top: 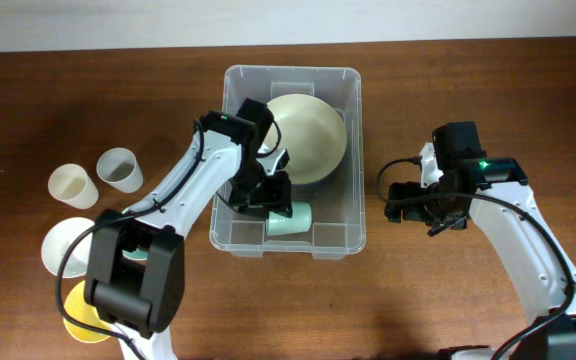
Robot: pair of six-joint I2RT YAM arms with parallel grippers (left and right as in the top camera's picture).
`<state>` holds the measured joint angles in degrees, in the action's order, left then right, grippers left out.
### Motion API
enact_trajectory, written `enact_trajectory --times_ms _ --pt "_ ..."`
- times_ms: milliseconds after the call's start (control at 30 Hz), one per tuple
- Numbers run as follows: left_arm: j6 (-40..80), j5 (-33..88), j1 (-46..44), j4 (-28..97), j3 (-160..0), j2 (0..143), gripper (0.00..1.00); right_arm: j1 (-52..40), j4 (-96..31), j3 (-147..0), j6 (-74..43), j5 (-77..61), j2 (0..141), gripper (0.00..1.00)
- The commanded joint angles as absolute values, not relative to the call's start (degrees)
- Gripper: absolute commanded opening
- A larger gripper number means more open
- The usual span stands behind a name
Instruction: Pack container
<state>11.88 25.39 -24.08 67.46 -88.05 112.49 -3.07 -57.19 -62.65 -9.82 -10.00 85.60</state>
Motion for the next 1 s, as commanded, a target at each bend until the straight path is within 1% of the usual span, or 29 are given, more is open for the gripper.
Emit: enact_trajectory --times_ms 0,167,200,233,300,500,700,767,800,867,967 --pt "12.47 27.77 -24.62 66.35 -86.11 111.74 0.49 -2.81 -57.58 -62.35 -9.28 -9.41 85.93 0.92" --pt "12.86 28.32 -24.67 64.62 -85.95 111.74 0.48 -2.81 -57.65 -62.35 -9.28 -9.41 85.93 0.92" --pt "12.86 28.32 -24.67 64.07 -85.95 111.74 0.46 -2.81 -57.65 -62.35 -9.28 -9.43 85.93 0.92" --pt "12.86 28.32 -24.67 63.46 -85.95 111.74 0.40 -2.81 -57.65 -62.35 -9.28 -9.43 85.93 0.92" --pt "13.17 28.32 -24.67 62.35 -85.95 111.74 0.33 -2.81 -57.65 -62.35 -9.28 -9.41 85.93 0.92" --pt "13.26 29.58 -25.74 60.34 -85.91 111.74 0.30 -2.81 -57.87 -62.35 -9.28 -9.41 85.93 0.92" --pt "13.30 31.77 -29.19 56.75 -85.91 111.74 0.22 -2.81 -57.87 -62.35 -9.28 -9.41 85.93 0.92" --pt "13.30 31.97 -29.85 56.53 -85.91 111.74 0.17 -2.81 -57.89 -62.35 -9.28 -9.41 85.93 0.92" --pt "13.30 31.99 -30.24 56.45 -85.91 111.74 0.08 -2.81 -57.87 -62.35 -9.28 -9.41 85.93 0.92" --pt "13.28 31.99 -30.63 56.34 -85.91 111.74 0.01 -2.81 -57.87 -62.35 -9.28 -9.41 85.93 0.92" --pt "13.28 31.99 -31.00 56.12 -85.91 111.74 0.01 -2.81 -57.87 -62.35 -9.28 -9.41 85.93 0.92"
